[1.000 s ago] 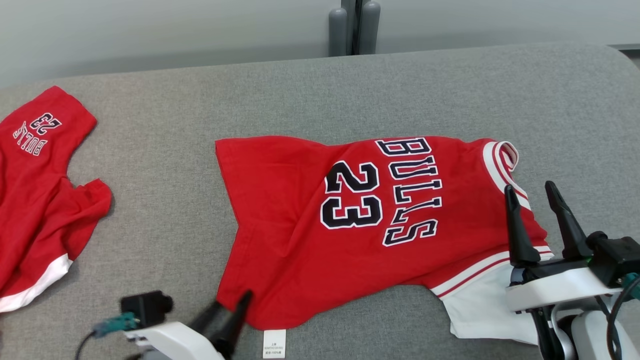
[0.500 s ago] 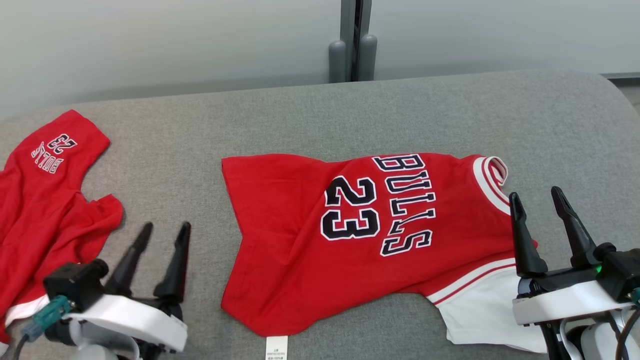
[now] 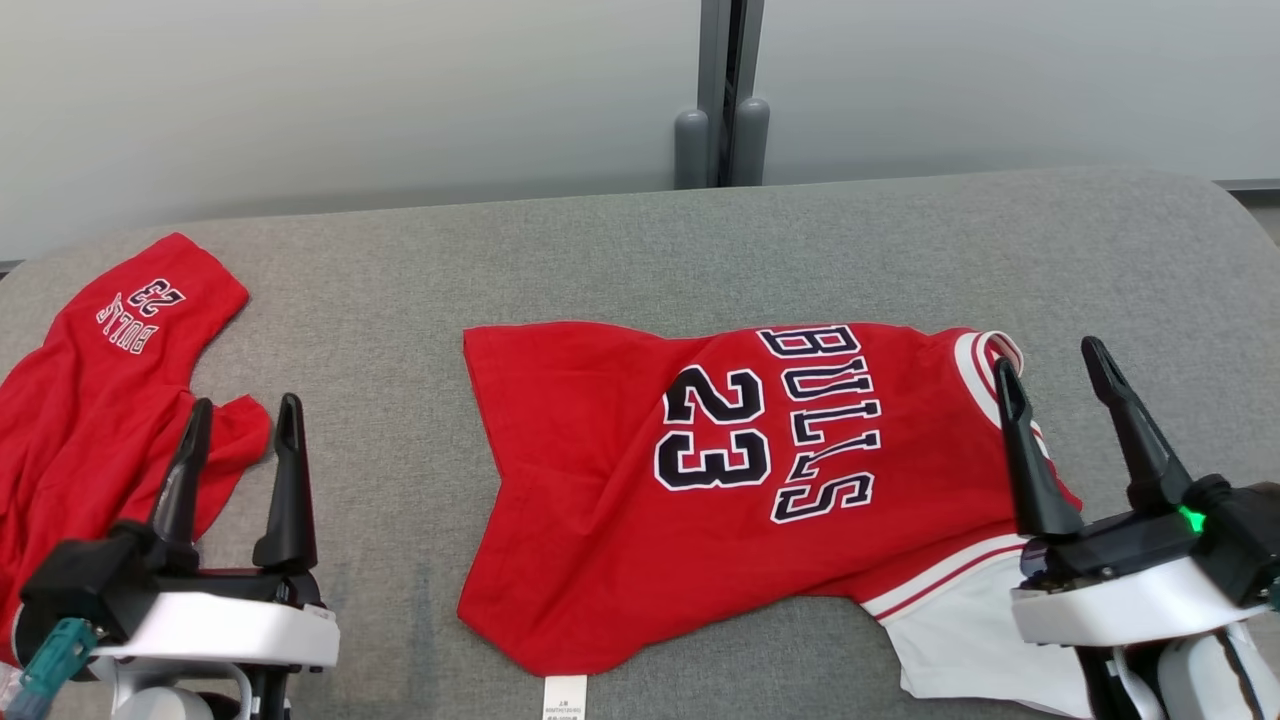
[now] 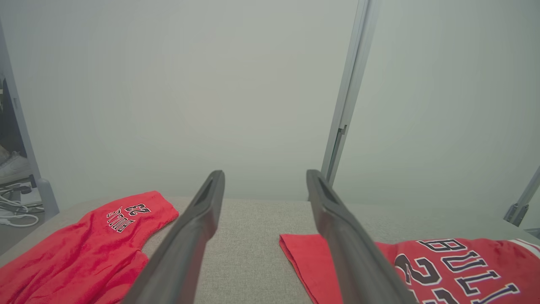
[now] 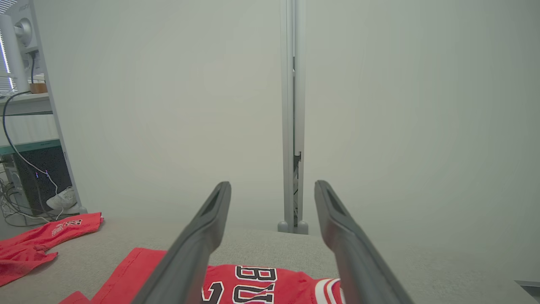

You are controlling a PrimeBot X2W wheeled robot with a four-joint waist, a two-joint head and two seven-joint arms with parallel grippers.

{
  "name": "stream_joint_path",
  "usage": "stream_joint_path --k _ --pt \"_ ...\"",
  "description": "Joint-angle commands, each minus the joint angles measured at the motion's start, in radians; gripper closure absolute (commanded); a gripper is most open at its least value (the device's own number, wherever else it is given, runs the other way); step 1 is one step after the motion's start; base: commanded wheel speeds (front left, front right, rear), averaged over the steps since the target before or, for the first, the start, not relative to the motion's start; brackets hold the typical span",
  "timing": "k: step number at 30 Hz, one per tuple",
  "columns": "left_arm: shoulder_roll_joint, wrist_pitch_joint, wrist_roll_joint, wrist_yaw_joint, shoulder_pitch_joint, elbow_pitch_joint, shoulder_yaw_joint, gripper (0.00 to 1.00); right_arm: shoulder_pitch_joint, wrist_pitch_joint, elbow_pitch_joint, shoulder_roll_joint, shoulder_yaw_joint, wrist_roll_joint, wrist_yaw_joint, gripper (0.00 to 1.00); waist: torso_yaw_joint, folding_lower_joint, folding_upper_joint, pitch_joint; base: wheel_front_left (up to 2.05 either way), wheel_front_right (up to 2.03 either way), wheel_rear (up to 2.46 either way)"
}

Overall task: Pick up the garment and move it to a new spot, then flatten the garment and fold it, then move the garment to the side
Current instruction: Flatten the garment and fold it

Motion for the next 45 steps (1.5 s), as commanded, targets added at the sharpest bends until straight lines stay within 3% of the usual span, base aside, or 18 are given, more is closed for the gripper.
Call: stream_joint_path --k 1,8,17,24,33,37,45 --pt "-0.021 -0.003 0.024 -0.021 0.014 0.011 0.018 0.00 -0.004 -0.001 -0.007 -0.005 -0.017 -0.008 0.000 0.00 0.004 0.0000 0.0000 -0.003 0.00 0.00 0.00" --pt "-0.137 -0.003 0.107 -0.116 0.038 0.061 0.101 0.00 0.035 -0.001 0.007 0.011 -0.073 -0.015 0.000 0.00 0.016 0.0000 0.0000 -0.002 0.00 0.00 0.00" --pt "-0.202 -0.003 0.177 -0.206 0.034 0.116 0.163 0.00 0.026 -0.001 0.016 0.015 -0.069 -0.013 0.000 0.00 0.005 0.0000 0.0000 0.007 0.00 0.00 0.00" --pt "-0.228 -0.003 0.204 -0.246 0.041 0.155 0.188 0.00 0.046 -0.001 0.035 0.006 -0.071 -0.008 0.000 0.00 -0.003 0.0000 0.0000 -0.006 0.00 0.00 0.00" --pt "-0.230 0.004 0.201 -0.260 0.063 0.225 0.190 0.00 0.089 -0.001 0.115 -0.034 -0.085 -0.004 0.000 0.00 -0.017 0.0000 0.0000 -0.029 0.00 0.00 0.00" --pt "-0.233 0.051 0.178 -0.284 0.079 0.273 0.162 0.00 0.113 0.004 0.179 -0.063 -0.086 0.013 0.000 0.00 -0.023 0.0000 0.0000 -0.032 0.00 0.00 0.00" --pt "-0.212 0.229 0.121 -0.323 0.094 0.338 0.105 0.00 0.136 0.151 0.266 -0.148 -0.033 0.140 0.000 0.00 -0.028 0.0000 0.0000 -0.011 0.00 0.00 0.00"
